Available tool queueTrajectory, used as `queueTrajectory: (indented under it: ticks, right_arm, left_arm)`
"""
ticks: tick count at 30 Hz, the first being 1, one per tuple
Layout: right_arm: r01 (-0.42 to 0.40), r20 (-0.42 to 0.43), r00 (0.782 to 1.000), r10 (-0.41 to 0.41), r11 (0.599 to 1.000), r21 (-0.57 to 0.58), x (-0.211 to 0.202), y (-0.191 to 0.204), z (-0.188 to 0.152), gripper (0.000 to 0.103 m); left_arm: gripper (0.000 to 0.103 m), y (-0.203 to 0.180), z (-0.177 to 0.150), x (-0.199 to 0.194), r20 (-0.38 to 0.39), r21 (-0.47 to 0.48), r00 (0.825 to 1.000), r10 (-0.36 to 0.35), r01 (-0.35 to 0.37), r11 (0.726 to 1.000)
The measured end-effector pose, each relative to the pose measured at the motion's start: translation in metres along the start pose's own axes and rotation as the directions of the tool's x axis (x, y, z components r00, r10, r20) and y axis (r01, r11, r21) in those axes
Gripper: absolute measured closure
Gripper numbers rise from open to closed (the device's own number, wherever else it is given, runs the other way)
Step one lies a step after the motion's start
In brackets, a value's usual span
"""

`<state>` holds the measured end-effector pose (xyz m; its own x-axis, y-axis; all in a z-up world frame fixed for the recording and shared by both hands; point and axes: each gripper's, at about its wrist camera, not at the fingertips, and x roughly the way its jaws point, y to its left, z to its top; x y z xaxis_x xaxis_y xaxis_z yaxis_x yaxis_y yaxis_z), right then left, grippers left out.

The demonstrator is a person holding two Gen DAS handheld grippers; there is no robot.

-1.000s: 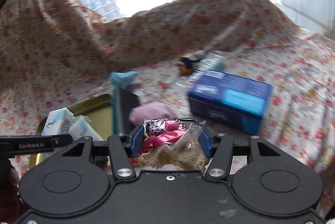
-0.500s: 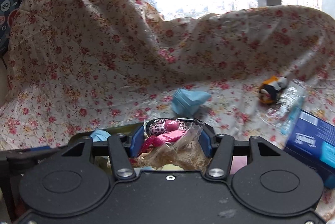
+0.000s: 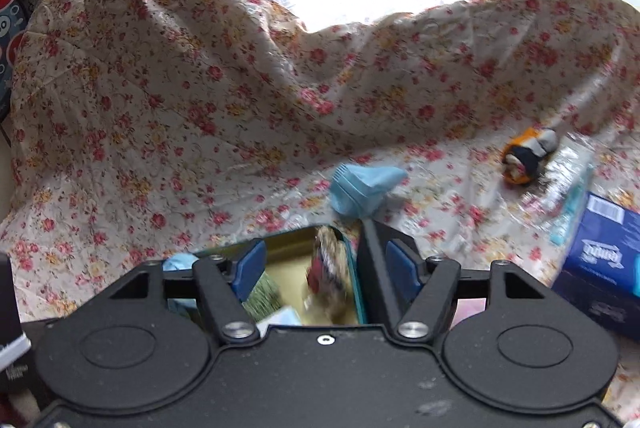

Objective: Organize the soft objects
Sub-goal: 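Lower both items into the gold tray and open both tools, then withdraw both tools from the tray toward the penguin plush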

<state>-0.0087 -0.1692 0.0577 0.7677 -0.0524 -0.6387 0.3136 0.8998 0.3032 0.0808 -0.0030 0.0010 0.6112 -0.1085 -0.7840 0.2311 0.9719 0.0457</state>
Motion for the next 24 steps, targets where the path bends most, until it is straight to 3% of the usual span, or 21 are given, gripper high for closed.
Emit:
queueTrajectory:
  ticks: [7, 14, 24]
  right_arm:
    - [0.05, 0.006, 0.999, -0.05, 0.999, -0.008, -0.028, -0.016, -0.025, 0.037]
    - [0.108, 0.023, 0.994, -0.109, 0.992, 0.059, -0.06, -0.049, -0.045, 0.037]
    - [0.256, 0.027, 0.963, -0.267, 0.945, 0.202, -0.107, -0.125, -0.079, 0.037]
  left_arm:
    - [0.03, -0.014, -0.012, -0.005, -0.017, 0.036, 1.0, -0.021, 0.022, 0.999]
    - [0.028, -0.036, -0.023, -0.018, -0.027, 0.084, 0.998, -0.058, 0.06, 0.995]
    - [0.025, -0.085, -0.039, -0.04, -0.024, 0.185, 0.993, -0.115, 0.117, 0.976]
